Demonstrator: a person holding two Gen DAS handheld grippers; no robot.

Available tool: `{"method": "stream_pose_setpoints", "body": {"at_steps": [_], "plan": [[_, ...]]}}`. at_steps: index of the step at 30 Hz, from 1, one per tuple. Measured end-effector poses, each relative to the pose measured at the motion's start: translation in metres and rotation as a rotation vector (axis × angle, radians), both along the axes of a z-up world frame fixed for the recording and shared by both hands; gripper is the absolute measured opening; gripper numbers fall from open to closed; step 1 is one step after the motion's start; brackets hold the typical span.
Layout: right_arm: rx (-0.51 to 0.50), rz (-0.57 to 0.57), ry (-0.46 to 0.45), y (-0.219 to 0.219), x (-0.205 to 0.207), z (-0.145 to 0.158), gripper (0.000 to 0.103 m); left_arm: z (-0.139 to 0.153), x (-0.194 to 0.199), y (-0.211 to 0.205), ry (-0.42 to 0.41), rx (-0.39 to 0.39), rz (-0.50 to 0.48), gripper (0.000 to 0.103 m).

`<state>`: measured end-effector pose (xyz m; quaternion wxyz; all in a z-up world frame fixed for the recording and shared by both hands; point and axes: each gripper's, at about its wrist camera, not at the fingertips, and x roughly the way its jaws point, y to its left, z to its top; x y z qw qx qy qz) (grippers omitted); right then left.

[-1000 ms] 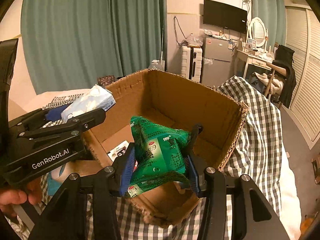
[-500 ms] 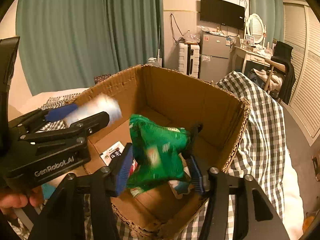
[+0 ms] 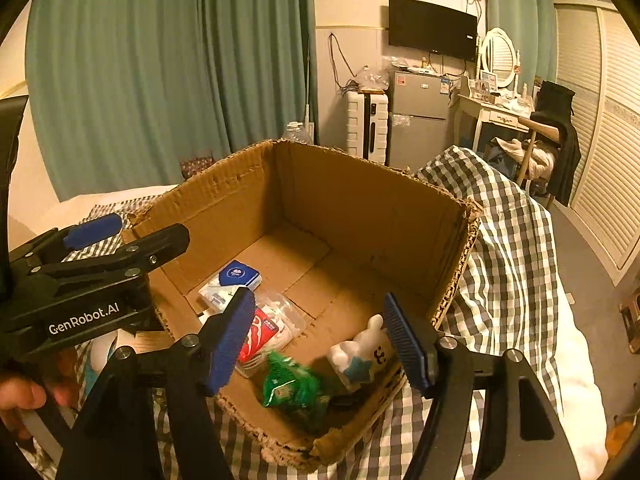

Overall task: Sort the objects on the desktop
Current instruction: 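Release the green packet into the box with right tool while left tool drops tissue pack, then move both tools back from the box to the item pile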

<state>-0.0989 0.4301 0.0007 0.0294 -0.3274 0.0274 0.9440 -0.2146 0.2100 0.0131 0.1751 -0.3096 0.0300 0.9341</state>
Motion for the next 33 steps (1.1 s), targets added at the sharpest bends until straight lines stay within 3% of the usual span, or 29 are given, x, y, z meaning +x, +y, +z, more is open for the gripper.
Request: {"method": "stream_pose_setpoints", "body": {"at_steps": [11,23,30,33], "plan": [[0.008,0.031,0.033,-0.031,0.027,0.029,0.066,0.033,0.045,-0.031,0.031,0.001,0.01,0.091],[0.043,0.101,0.066,-0.086,0.058,0.058,0.066,0.07,0.092,-0.121,0.077,0.006,0.104,0.093],[0.043,0.14,0.064,-0.116,0.068,0.059,0.066,0.074,0.107,-0.17,0.101,0.008,0.171,0.093],[0.041,0.16,0.057,-0.128,0.071,0.051,0.068,0.064,0.118,-0.19,0.101,0.01,0.188,0.098]]}}
